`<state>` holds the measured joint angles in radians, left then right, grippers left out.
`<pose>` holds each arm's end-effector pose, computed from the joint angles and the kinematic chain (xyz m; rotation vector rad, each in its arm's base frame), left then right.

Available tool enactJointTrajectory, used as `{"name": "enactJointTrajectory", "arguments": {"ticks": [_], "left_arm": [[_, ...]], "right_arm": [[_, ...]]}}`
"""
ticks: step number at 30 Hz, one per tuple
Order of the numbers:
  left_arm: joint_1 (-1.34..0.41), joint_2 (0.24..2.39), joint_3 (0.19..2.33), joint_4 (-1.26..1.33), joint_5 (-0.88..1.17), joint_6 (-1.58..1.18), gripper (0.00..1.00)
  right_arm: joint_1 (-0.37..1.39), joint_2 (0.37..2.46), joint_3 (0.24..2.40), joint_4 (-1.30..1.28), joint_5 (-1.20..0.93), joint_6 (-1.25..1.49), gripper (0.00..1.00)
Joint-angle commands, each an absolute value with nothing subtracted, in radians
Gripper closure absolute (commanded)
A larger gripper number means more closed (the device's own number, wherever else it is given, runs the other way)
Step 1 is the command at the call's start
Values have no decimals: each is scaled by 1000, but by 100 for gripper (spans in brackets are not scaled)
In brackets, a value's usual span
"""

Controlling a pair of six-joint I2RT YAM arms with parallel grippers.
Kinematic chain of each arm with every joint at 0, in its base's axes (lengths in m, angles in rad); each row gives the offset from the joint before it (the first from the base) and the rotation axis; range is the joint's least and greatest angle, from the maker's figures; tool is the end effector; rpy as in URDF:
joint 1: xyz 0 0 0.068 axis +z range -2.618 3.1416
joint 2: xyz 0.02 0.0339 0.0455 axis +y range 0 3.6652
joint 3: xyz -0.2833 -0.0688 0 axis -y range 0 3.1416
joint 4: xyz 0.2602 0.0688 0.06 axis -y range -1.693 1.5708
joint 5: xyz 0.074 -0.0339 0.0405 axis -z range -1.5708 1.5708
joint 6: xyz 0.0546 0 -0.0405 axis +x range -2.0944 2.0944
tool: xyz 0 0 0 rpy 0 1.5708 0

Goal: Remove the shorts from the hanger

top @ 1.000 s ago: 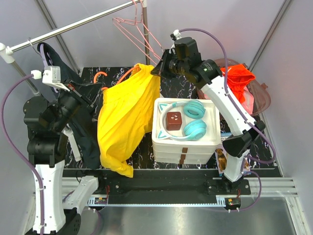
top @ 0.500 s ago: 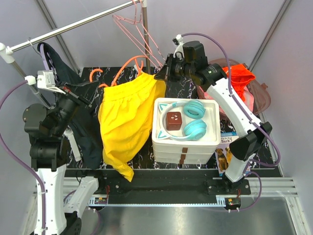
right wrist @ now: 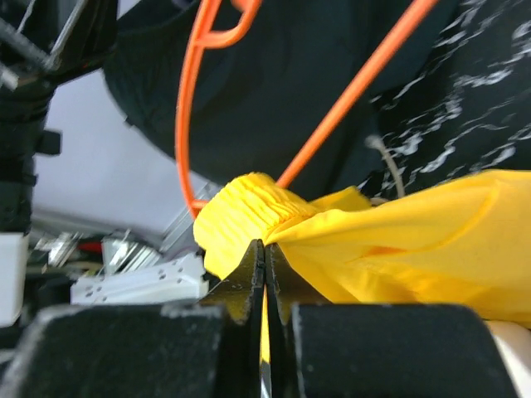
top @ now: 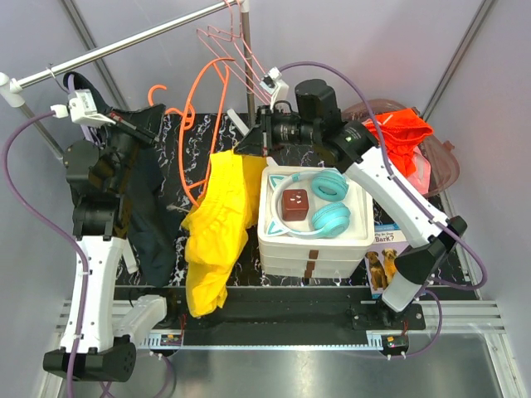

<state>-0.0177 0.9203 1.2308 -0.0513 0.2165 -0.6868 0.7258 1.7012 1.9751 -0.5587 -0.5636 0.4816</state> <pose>0.2007 -0.0153 0.5082 -0.2615 1.3295 -0.7385 0.2846 0.2916 0.4888 -0.6719 1.9259 1.3229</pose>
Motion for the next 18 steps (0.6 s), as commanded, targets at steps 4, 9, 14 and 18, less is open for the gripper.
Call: {"name": "enactJointTrajectory", "arguments": {"ticks": [4,9,14,18], "left_arm": [[-15,852,1341,-60,239,-673,100],[-15,772,1374,-221,233,-583,100],[-15,719,1384,-302,222,-534,100],[-17,707,1405,-324,241,-512,100]], "right_arm": [[657,1651,2095,-600,-160,514,100],[572,1637,2144,-695,49,583,100],[552,1646,2238,-800,231,606,100],[519,1677,2350,-888,342,595,100]]}}
